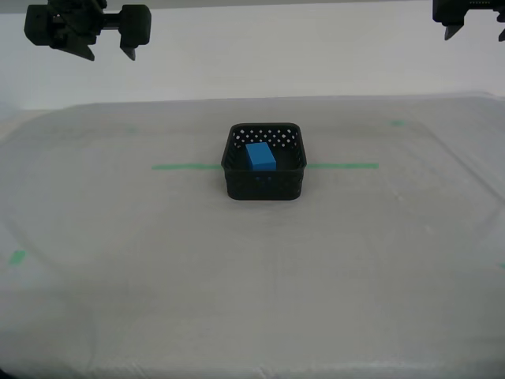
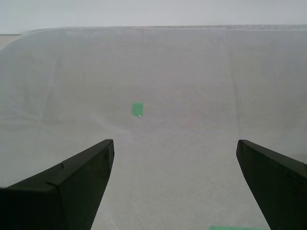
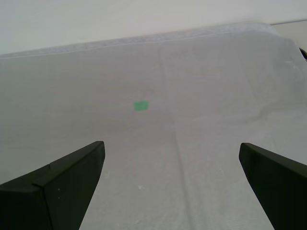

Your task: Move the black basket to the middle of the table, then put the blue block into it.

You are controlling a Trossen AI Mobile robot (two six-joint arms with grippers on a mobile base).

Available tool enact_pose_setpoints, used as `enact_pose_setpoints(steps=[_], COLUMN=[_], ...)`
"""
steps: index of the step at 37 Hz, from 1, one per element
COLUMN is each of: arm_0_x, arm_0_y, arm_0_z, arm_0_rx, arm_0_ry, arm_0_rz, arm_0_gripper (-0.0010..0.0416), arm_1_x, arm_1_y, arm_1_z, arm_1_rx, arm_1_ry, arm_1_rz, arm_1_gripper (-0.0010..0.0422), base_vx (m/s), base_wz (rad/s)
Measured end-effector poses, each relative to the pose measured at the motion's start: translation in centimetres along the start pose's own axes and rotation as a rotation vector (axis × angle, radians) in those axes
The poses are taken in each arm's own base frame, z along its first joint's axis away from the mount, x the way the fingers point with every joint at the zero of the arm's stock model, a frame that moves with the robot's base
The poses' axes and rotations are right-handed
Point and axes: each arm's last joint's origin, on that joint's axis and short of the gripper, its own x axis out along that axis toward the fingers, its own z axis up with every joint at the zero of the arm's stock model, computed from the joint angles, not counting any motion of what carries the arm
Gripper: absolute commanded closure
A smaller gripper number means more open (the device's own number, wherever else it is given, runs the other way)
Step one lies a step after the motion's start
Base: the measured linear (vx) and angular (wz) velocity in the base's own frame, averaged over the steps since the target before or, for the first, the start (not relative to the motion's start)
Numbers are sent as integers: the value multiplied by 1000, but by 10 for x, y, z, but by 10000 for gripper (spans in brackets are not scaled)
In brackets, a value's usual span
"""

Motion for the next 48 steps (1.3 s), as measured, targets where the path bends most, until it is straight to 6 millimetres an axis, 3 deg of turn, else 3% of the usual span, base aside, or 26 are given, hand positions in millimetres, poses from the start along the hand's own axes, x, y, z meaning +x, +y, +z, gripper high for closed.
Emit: enact_pose_setpoints(steps=[48], arm_0_x=[0], arm_0_y=[0], arm_0_z=[0], arm_0_rx=[0], arm_0_ry=[0], arm_0_rz=[0], arm_0_gripper=[12], arm_1_x=[0], arm_1_y=[0], arm_1_z=[0], arm_1_rx=[0], arm_1_ry=[0], arm_1_rz=[0], arm_1_gripper=[62], base_vx=[0], base_wz=[0])
